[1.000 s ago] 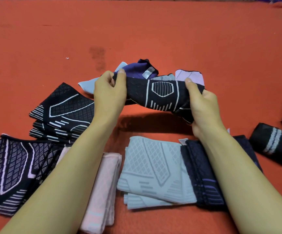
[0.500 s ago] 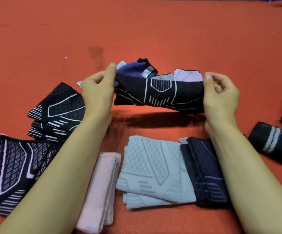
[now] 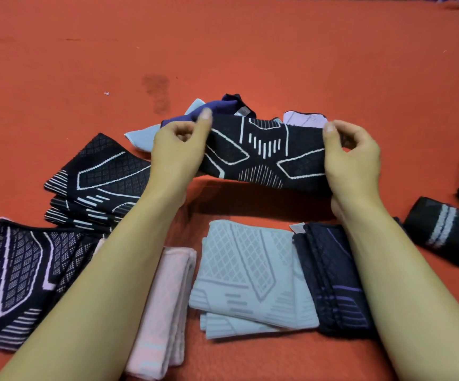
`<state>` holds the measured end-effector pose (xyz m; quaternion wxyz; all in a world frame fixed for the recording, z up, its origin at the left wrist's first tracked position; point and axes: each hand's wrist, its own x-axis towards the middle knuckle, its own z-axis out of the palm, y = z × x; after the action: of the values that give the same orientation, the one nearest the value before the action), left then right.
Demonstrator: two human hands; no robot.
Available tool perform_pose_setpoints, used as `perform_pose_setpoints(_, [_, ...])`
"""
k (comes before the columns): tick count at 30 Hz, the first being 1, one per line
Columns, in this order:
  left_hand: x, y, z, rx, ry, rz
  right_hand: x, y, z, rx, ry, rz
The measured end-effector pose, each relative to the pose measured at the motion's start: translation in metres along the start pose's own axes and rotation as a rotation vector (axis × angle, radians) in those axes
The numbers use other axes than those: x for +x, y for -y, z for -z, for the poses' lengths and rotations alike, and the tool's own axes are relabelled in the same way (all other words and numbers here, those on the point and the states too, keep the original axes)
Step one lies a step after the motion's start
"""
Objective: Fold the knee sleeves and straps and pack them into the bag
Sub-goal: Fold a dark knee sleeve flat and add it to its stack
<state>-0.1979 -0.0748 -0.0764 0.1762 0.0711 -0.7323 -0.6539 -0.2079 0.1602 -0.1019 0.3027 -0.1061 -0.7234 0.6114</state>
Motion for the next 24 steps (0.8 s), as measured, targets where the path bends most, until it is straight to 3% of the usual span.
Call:
perform_pose_setpoints(5, [-0.004, -0.003, -0.001, -0.282, 0.155, 0.174, 0.003, 0.013, 0.001, 0.467, 0.052, -0.448])
perform_pose_setpoints(7, [-0.001, -0.005, 0.002, -0.432, 0.183, 0.259, 0.004, 0.016, 0.001, 0.838, 0.167, -0.644])
perform_pose_setpoints(10, [0.005, -0.006, 0.006, -0.526, 0.230, 0.357, 0.000, 0.020, 0.000, 1.208, 0.372, -0.711])
perform_pose_setpoints(14, [-0.002, -0.011, 0.003, -0.536, 0.378, 0.421, -0.018, 0.026, -0.011, 1.051, 0.608, -0.632])
perform_pose_setpoints(19, [-0.009, -0.016, 0.002, -0.553, 0.464, 0.491, -0.021, 0.021, -0.020, 0.842, 0.383, -0.469])
perform_pose_setpoints(22, [-0.011, -0.015, 0.000, -0.488, 0.517, 0.511, -0.016, 0.020, -0.017, 0.892, 0.300, -0.587])
perform_pose_setpoints(24, [-0.013, -0.015, -0.002, -0.442, 0.520, 0.537, -0.016, 0.022, -0.014, 0.896, 0.342, -0.648])
